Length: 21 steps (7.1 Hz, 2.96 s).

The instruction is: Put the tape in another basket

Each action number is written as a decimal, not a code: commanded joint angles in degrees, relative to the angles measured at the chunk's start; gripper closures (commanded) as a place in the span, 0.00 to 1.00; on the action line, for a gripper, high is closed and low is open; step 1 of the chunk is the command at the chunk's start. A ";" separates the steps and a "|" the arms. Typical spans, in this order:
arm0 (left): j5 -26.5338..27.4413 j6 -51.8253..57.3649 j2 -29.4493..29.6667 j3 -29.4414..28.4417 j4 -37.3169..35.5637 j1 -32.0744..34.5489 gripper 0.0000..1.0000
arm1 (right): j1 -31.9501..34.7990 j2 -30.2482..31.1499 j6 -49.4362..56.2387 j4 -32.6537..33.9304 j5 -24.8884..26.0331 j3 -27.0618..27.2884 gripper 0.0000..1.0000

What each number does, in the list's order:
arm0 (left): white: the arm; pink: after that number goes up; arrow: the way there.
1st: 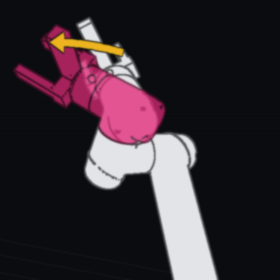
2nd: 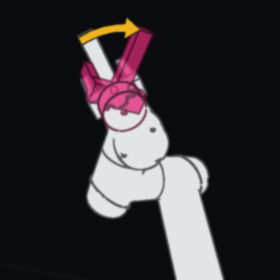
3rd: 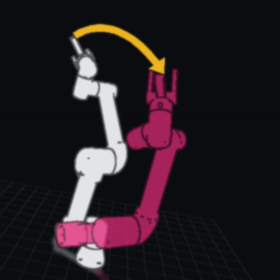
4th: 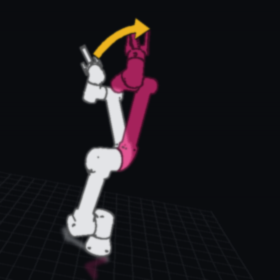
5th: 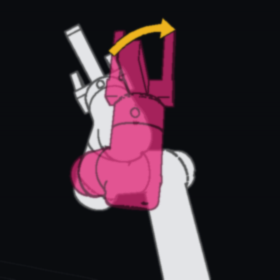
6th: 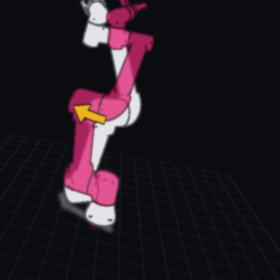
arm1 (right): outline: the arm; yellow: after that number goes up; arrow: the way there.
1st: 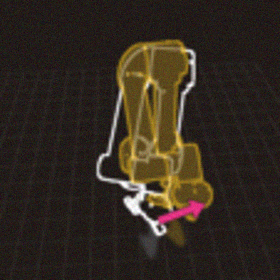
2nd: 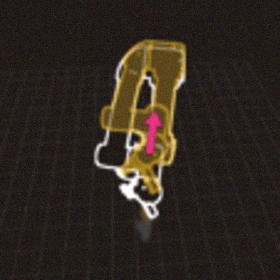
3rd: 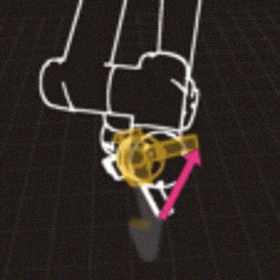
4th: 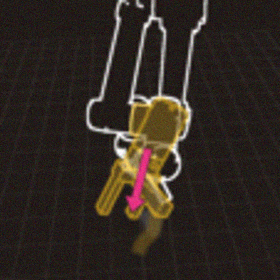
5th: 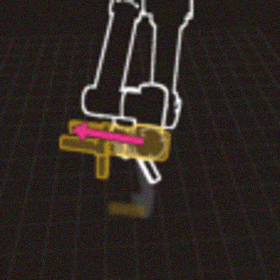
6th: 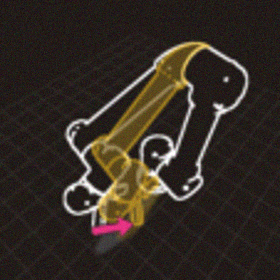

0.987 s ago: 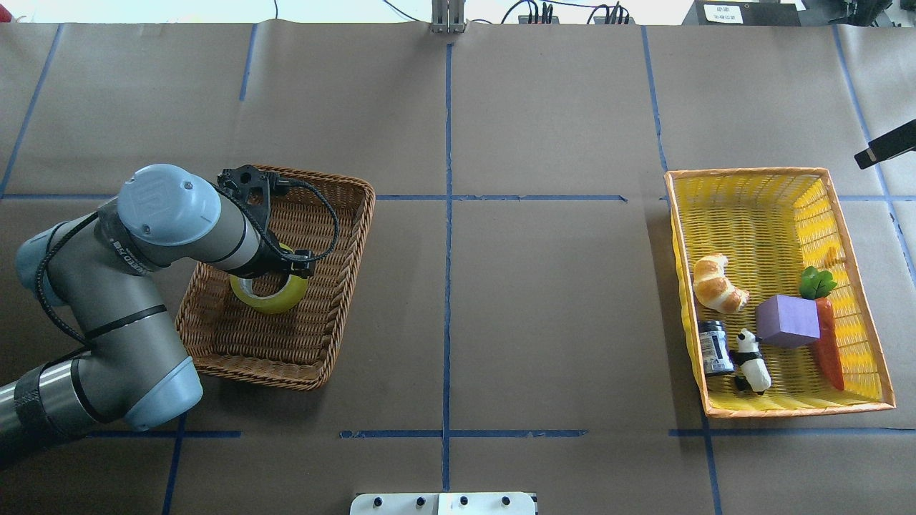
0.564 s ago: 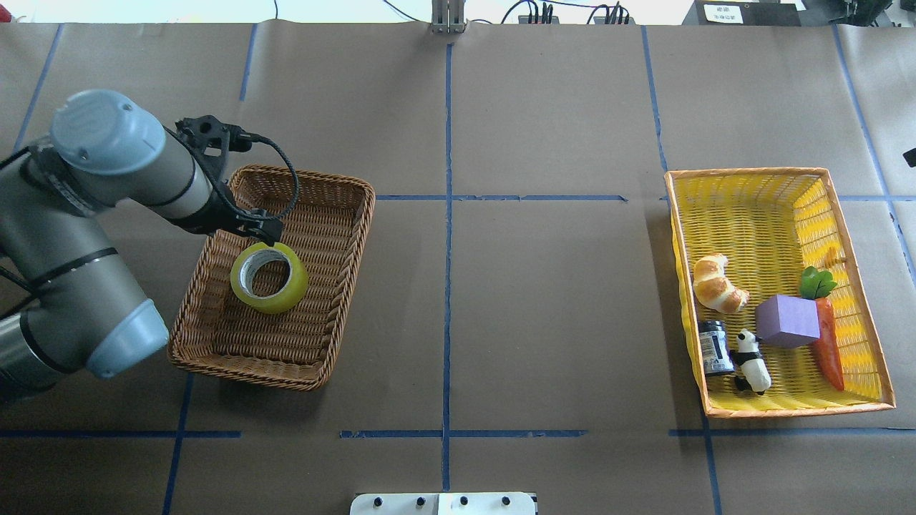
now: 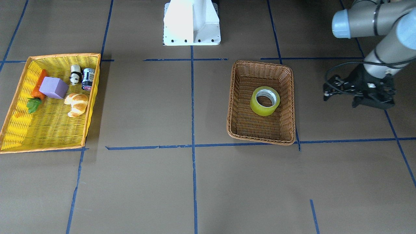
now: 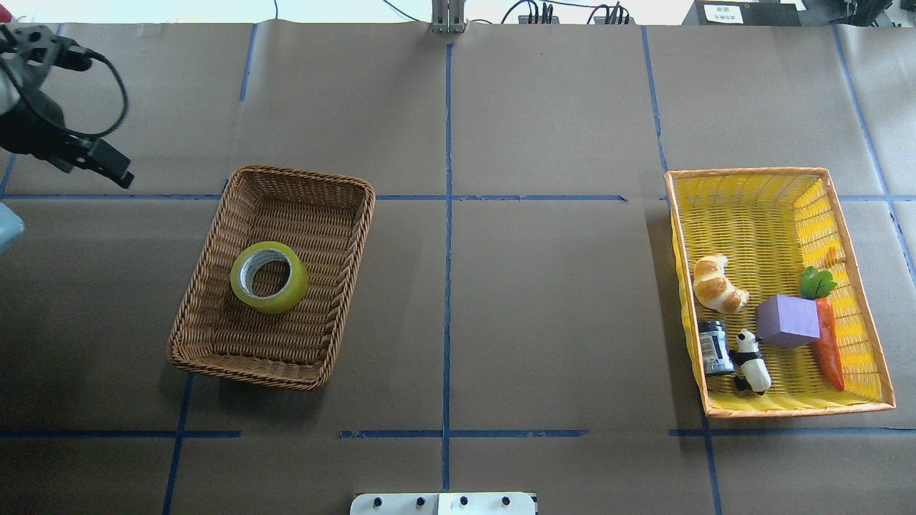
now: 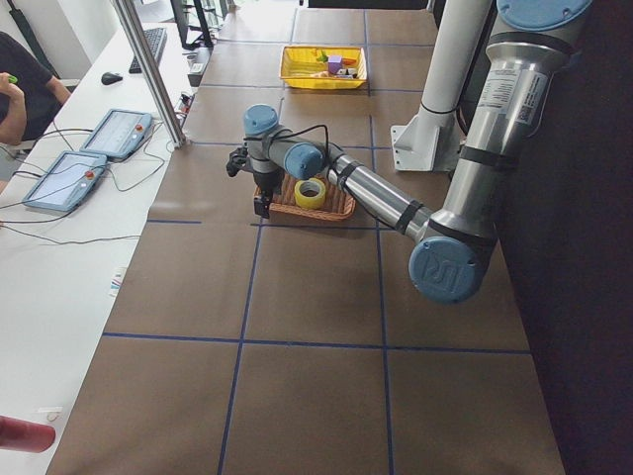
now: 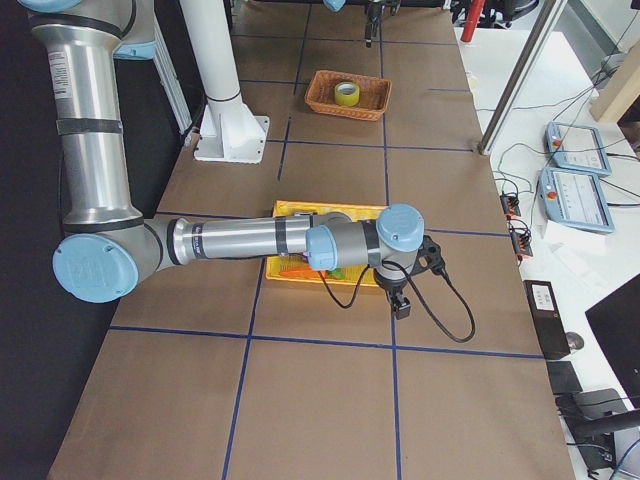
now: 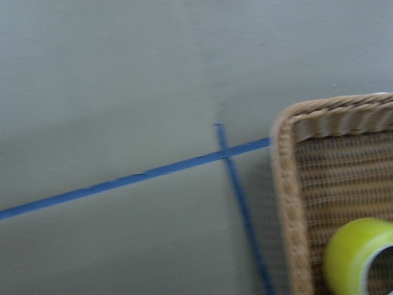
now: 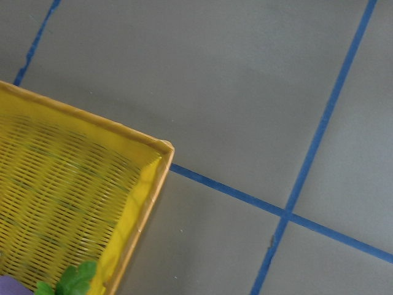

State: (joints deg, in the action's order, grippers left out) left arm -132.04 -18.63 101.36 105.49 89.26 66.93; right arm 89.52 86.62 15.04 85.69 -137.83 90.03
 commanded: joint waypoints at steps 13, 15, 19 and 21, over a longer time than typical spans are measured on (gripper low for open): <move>-3.22 24.61 -12.86 -13.47 -0.23 25.97 0.00 | 2.14 6.81 -2.83 -0.08 0.72 -1.17 0.00; -3.22 24.61 -12.77 -13.47 -0.23 25.80 0.00 | 2.32 6.81 -3.17 0.18 0.73 -1.26 0.00; -3.22 24.61 -12.86 -13.47 -0.23 25.80 0.00 | 2.32 6.28 -12.85 -0.08 1.16 -1.17 0.00; -3.22 24.61 -12.86 -13.47 -0.23 25.80 0.00 | 2.32 6.37 -12.76 -0.43 1.16 -1.17 0.00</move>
State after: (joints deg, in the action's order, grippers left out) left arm -135.26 5.98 88.49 92.02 89.03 92.73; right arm 91.84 92.96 2.33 85.43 -136.69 88.86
